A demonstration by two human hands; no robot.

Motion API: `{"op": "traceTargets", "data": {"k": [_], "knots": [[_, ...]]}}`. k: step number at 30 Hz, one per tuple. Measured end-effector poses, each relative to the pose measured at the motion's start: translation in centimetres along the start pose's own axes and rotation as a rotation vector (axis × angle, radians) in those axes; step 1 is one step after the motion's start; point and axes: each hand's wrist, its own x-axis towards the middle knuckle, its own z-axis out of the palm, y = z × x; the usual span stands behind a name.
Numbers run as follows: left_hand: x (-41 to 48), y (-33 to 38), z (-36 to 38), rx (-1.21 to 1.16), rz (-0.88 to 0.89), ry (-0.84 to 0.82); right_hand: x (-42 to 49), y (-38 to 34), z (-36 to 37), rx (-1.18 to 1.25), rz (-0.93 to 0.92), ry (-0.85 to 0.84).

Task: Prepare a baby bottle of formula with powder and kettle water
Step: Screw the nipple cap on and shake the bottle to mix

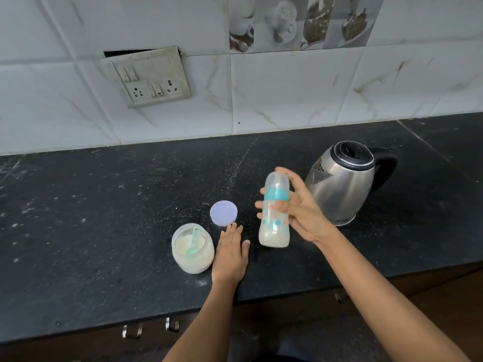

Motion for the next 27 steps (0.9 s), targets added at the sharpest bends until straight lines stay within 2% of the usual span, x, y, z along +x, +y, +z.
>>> {"op": "traceTargets", "data": {"k": [2,3,7,10,11,13,15,18,19,21,23,26,27], "knots": [[0.0,0.1,0.0,-0.003,-0.006,0.0,0.2,-0.1,-0.1,0.14,-0.047,0.149],[0.0,0.1,-0.1,0.001,-0.009,-0.002,0.2,-0.1,0.0,0.179,-0.052,0.165],[0.0,0.1,-0.1,0.004,-0.015,-0.016,-0.5,0.3,0.0,-0.02,-0.019,0.031],[0.1,0.1,0.0,-0.005,-0.021,-0.019,-0.4,0.1,0.2,0.078,-0.052,0.164],[0.1,0.1,0.0,-0.003,-0.02,-0.019,-0.4,0.0,0.4,0.054,-0.05,0.157],[0.0,0.0,0.0,0.005,-0.019,-0.022,-0.6,0.2,0.5,-0.114,-0.011,0.031],[0.0,0.0,0.0,0.005,-0.022,-0.022,-0.5,0.2,0.6,-0.15,-0.026,0.008],[0.1,0.0,0.0,0.001,-0.028,-0.025,-0.2,-0.2,0.6,0.036,-0.079,0.196],[0.1,0.0,0.0,0.002,-0.027,-0.027,-0.3,-0.2,0.7,0.04,-0.079,0.177],[0.0,-0.1,0.0,0.005,-0.018,-0.031,-0.7,0.3,0.6,-0.109,-0.034,0.026],[0.0,-0.1,0.1,0.002,-0.015,-0.023,-0.9,0.3,0.6,-0.171,-0.042,-0.01],[0.1,-0.1,0.2,0.002,-0.016,-0.009,-0.3,-0.3,0.2,0.008,-0.087,0.187],[0.1,-0.1,0.2,0.002,-0.016,-0.008,-0.2,-0.5,0.4,0.024,-0.086,0.173]]}}
